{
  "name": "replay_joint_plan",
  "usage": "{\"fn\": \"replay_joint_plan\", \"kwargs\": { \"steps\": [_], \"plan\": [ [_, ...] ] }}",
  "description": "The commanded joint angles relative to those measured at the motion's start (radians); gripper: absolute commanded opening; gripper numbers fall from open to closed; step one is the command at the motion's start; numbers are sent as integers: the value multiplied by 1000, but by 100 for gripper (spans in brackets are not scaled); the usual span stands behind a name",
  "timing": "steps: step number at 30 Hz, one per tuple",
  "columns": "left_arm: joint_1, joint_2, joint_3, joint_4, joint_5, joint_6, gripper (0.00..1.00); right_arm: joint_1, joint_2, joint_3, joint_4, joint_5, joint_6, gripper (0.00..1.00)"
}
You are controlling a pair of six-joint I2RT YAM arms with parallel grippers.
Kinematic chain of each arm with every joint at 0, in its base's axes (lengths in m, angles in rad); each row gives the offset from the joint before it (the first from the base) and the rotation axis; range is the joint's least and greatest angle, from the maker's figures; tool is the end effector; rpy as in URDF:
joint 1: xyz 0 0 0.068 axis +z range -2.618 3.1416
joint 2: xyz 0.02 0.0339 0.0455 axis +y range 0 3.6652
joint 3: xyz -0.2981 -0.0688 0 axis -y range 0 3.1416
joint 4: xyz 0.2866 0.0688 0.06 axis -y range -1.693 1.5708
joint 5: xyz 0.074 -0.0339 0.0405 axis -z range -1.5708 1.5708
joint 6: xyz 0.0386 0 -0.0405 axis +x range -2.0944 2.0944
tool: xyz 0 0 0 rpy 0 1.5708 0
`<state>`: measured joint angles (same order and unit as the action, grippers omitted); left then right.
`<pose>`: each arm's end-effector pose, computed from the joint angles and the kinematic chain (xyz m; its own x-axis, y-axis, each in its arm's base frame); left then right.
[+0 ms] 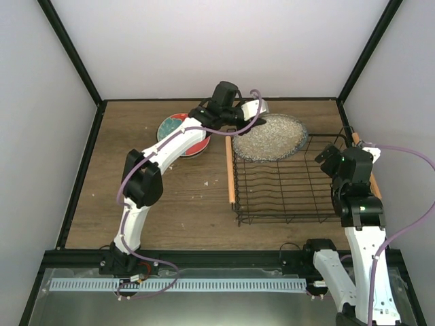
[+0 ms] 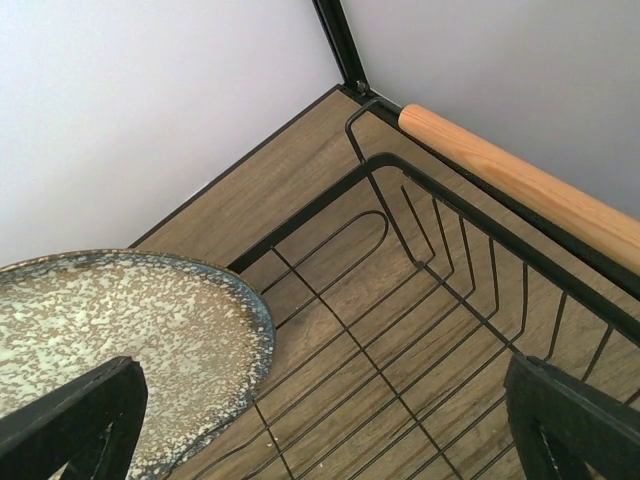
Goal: Unload the plates from the dish rack
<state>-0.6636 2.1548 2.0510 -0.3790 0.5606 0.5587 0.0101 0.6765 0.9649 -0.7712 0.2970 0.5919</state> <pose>0.4365 -0.3673 0.3426 0.1631 0.4424 -0.8819 0.9508 0.1682 0.2602 0.1436 -0.0098 0.3877 -0.2460 0.5311 -0.8108 0.4661 0.7983 0.3814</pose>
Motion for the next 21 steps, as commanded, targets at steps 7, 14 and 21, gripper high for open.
{"fn": "replay_joint_plan", "kwargs": {
  "steps": [7,14,21],
  "plan": [
    [-16,-167,29,367,7,-278,4,8,-49,-12,-12,13,-6,100],
    [-15,-174,30,370,-11,-289,4,8,-48,-24,1,4,-5,100],
    [2,-190,24,451,-19,-366,4,9,-37,-26,7,-1,-1,100]
  ]
}}
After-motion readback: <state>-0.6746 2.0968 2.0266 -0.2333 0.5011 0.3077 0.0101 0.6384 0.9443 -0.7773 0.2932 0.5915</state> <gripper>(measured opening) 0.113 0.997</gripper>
